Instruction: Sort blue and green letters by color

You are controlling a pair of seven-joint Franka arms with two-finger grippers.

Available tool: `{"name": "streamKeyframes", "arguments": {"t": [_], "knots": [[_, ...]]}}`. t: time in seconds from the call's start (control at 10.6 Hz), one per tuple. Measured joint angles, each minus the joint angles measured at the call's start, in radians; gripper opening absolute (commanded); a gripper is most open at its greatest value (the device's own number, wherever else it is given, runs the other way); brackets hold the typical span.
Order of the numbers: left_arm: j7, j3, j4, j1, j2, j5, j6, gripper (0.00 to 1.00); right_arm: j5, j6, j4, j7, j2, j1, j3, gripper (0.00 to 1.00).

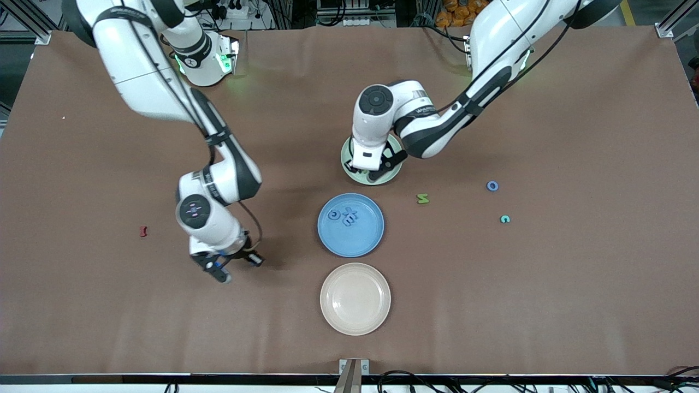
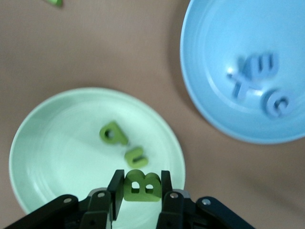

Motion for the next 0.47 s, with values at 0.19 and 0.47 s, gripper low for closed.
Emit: {"name": "streamKeyframes", "arguments": {"t": [0.19,0.47], "knots": [[0.0,-0.024,0.0,-0.019,0.0,-0.029,-0.082,0.0,0.0,-0.041,0.015,0.131,0.0,0.088,0.003,0.0],[0.002,-0.026,-0.004,-0.025,0.008,-0.032,-0.125,1.0,0.0,-0.052,0.032,0.266,0.0,0.186,0.02,0.0]]}}
